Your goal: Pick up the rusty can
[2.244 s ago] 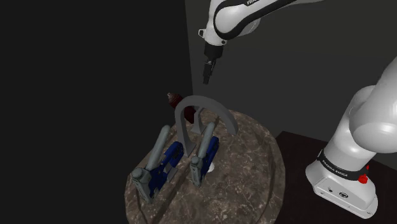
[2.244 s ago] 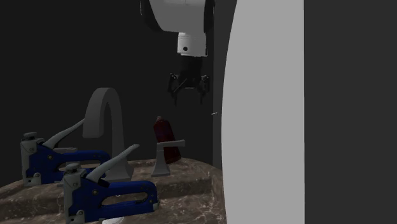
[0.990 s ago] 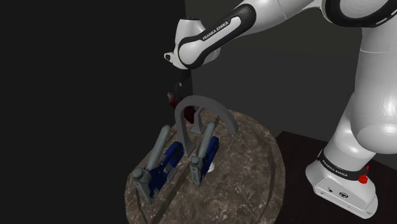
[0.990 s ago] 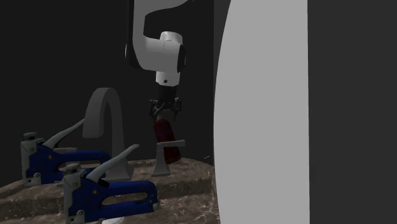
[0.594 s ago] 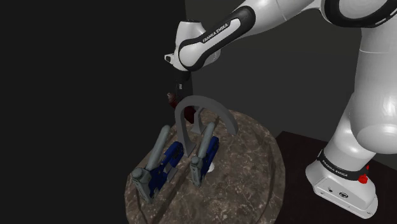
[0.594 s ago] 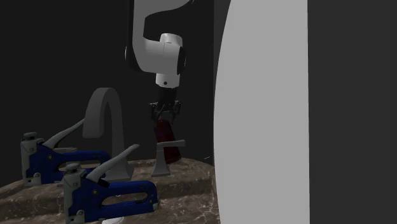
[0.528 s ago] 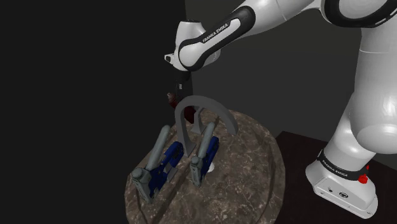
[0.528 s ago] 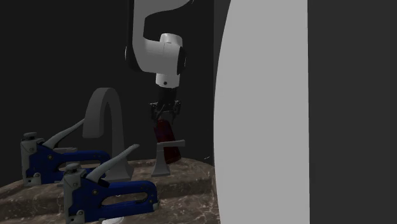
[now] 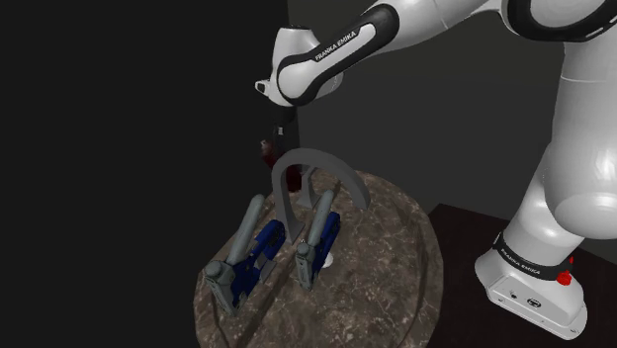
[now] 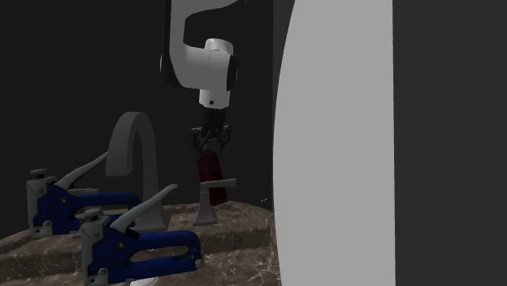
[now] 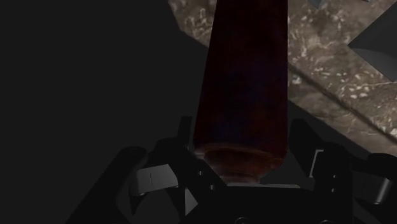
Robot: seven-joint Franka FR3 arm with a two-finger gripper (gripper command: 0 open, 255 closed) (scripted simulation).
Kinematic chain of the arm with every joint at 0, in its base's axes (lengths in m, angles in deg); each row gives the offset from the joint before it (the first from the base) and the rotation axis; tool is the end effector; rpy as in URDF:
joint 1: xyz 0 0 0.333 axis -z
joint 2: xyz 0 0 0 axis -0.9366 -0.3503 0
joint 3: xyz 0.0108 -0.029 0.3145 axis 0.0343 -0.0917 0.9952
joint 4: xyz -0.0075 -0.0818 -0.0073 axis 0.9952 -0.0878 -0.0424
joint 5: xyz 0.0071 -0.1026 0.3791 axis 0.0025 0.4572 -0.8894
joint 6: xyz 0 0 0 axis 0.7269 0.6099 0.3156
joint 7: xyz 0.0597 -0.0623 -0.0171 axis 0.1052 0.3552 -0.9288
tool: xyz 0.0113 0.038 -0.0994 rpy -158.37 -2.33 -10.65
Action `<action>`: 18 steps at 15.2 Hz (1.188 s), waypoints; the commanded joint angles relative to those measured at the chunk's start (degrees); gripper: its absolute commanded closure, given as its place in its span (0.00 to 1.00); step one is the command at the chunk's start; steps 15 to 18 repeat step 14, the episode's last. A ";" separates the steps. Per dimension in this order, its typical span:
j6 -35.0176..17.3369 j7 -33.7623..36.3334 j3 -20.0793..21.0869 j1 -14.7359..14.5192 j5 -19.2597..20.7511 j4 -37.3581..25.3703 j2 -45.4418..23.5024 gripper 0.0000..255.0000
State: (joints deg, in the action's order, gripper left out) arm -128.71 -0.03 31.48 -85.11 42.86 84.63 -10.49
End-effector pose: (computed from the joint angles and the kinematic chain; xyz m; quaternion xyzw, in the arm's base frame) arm 0.6030 0.2331 0.3945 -0.8787 -0.4570 -0.1331 0.0358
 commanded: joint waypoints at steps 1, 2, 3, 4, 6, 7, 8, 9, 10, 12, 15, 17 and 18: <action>1.18 0.23 0.01 -0.05 0.07 -0.61 0.63 1.00; 1.86 0.30 0.00 -0.04 0.10 -0.98 0.94 1.00; 2.54 0.37 -0.01 -0.03 0.13 -1.36 1.24 1.00; 3.22 0.45 -0.01 -0.03 0.15 -1.76 1.52 1.00; 4.59 0.59 -0.03 -0.02 0.21 -2.60 2.07 1.00; 5.28 0.66 -0.04 -0.01 0.24 -3.03 2.33 1.00; 5.98 0.73 -0.04 0.00 0.26 -3.48 2.57 1.00; 6.68 0.80 -0.05 0.00 0.29 -3.95 2.81 1.00; 7.38 0.87 -0.06 0.01 0.32 -4.43 3.03 1.00; 8.78 1.01 -0.07 0.02 0.38 -5.43 3.45 1.00; 8.89 1.02 -0.07 0.02 0.38 -5.50 3.48 1.00; 8.89 1.02 -0.07 0.02 0.38 -5.50 3.48 1.00; 8.89 1.02 -0.07 0.02 0.38 -5.50 3.48 1.00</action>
